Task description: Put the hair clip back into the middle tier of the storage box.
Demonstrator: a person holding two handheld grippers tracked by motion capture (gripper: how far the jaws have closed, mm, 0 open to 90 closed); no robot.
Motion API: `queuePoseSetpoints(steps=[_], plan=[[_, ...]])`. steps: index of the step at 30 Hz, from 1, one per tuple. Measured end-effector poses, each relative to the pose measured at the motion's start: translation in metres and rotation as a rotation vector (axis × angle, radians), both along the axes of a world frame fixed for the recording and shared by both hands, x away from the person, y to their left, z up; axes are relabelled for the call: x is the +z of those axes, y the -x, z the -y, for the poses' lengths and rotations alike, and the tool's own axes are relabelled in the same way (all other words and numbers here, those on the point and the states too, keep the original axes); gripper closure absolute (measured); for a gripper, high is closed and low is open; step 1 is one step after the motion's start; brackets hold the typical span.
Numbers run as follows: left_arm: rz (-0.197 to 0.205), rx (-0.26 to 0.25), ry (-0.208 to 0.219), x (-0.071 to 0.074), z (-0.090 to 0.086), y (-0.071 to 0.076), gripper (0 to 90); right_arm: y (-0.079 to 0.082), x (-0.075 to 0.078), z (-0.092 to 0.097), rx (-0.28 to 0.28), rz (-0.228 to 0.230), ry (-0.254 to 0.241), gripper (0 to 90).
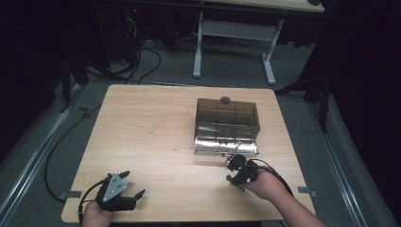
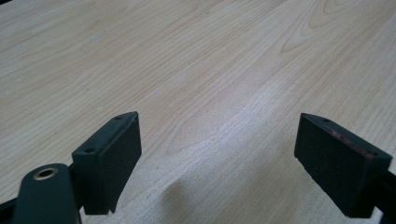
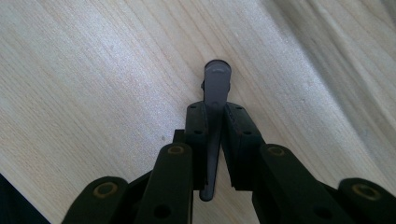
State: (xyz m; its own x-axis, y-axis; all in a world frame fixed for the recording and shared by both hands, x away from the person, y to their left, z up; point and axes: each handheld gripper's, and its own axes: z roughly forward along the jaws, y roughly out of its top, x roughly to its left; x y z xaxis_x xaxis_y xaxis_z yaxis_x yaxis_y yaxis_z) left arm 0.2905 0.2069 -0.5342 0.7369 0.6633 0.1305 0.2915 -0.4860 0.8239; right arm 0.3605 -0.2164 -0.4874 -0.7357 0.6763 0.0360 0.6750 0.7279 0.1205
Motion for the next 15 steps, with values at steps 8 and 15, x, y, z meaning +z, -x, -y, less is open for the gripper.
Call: queuePoseSetpoints(steps=[8, 15], plan=[[0.004, 0.011, 0.0, 0.0, -0.0004, 0.0012, 15.1, -0.0004, 0.003, 0.0018, 0.009, 0.008, -0.007, 81.8], [-0.009, 0.007, -0.006, -0.0001, 0.0004, -0.0005, 15.1, 0.0007, 0.0079, 0.0033, 0.023, 0.013, -0.004, 81.8]])
